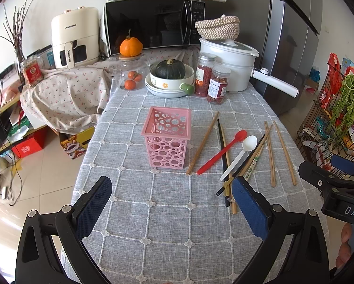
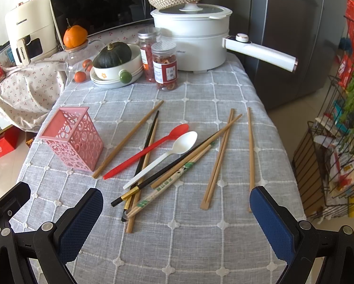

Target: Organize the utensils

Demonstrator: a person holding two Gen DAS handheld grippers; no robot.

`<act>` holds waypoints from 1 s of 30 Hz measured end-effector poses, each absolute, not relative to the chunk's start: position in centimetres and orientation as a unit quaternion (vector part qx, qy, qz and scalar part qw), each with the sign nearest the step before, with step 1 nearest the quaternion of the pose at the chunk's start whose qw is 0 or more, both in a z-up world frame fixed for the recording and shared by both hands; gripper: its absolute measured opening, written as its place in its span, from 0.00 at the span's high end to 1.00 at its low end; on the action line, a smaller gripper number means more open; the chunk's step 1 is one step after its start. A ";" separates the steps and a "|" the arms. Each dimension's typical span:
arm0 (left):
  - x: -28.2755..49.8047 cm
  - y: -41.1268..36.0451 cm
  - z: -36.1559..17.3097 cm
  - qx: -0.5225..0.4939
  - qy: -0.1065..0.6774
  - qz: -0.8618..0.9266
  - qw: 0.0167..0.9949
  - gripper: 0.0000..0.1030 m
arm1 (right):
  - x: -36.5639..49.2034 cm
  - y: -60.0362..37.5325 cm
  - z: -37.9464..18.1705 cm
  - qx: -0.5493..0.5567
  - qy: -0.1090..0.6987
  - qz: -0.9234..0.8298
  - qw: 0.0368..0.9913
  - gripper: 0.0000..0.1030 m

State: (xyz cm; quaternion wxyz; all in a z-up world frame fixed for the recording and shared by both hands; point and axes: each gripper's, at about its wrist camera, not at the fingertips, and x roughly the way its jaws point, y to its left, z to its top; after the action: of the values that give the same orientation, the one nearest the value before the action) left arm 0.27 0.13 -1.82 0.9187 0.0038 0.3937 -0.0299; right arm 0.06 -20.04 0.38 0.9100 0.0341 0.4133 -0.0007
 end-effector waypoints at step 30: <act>4.7 -3.7 -2.0 0.064 0.459 -0.088 0.882 0.01 | 4.3 -25.0 -1.7 0.061 0.484 -0.021 0.872 0.01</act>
State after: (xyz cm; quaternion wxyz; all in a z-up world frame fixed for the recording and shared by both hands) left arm 4.70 -3.66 -2.04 0.8819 0.0642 0.4586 -0.0877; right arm 4.34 -24.96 -1.67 0.8725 0.0614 0.4843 -0.0213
